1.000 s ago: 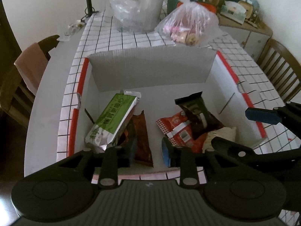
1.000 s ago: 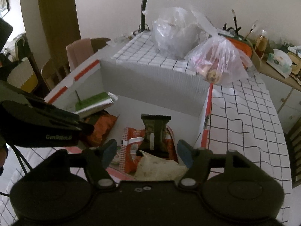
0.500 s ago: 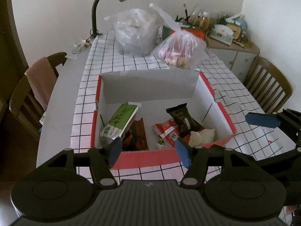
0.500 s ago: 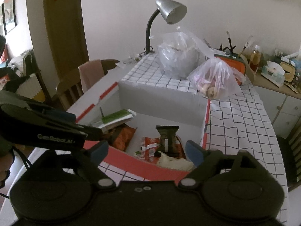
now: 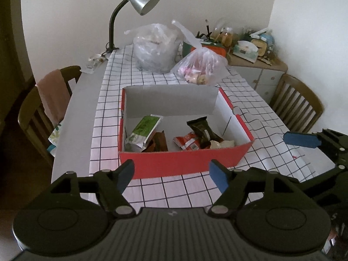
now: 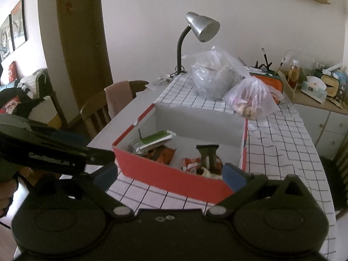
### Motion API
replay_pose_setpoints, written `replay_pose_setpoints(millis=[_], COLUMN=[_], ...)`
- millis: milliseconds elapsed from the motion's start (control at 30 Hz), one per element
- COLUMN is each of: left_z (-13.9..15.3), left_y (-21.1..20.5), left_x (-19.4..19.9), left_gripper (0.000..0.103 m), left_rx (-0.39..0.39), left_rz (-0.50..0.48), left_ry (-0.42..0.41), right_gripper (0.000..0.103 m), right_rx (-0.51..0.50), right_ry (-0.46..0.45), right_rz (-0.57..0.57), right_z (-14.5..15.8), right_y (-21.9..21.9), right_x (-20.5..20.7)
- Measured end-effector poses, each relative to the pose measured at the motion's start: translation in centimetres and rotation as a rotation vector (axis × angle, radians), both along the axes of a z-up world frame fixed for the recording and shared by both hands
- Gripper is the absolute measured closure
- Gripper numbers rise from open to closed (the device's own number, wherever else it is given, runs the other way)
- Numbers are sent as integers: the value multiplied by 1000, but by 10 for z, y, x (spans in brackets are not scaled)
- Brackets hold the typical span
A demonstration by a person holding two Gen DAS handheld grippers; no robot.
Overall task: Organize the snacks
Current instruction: 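Lift both open tools out of the red box, then move both tools over the remaining snack pile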
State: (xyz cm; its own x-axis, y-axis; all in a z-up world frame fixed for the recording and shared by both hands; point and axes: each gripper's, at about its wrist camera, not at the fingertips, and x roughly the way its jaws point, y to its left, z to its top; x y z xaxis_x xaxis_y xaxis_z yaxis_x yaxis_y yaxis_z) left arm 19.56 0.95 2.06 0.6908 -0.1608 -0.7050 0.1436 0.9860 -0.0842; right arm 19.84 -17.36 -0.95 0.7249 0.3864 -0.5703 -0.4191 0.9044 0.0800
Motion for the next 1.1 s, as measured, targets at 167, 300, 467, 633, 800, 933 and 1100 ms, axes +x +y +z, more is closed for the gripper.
replay_pose_setpoints(millis=[167, 300, 467, 633, 800, 933, 1100], left_z=[-2, -8, -21, -38, -57, -73, -91], left_y=[7, 16, 24, 34, 41, 43, 48], left_x=[-19, -32, -45, -52, -56, -57, -60], left_gripper=[23, 22, 20, 20, 20, 20, 20], left_rx=[-7, -37, -29, -20, -6, 19, 38], left_rz=[-7, -23, -7, 12, 33, 39, 48], left_ry=[-11, -3, 17, 51, 85, 121, 163], right_gripper=[0, 0, 0, 0, 0, 0, 0], right_rx=[5, -11, -12, -24, -37, -47, -77], right_ry=[12, 25, 52, 96, 142, 190, 263], right_rz=[-1, -9, -22, -38, -68, -89, -126], right_z=[-4, -12, -25, -43, -62, -81, -112], right_y=[2, 3, 0, -5, -9, -11, -5], right_x=[-16, -28, -41, -49, -53, -53, -52])
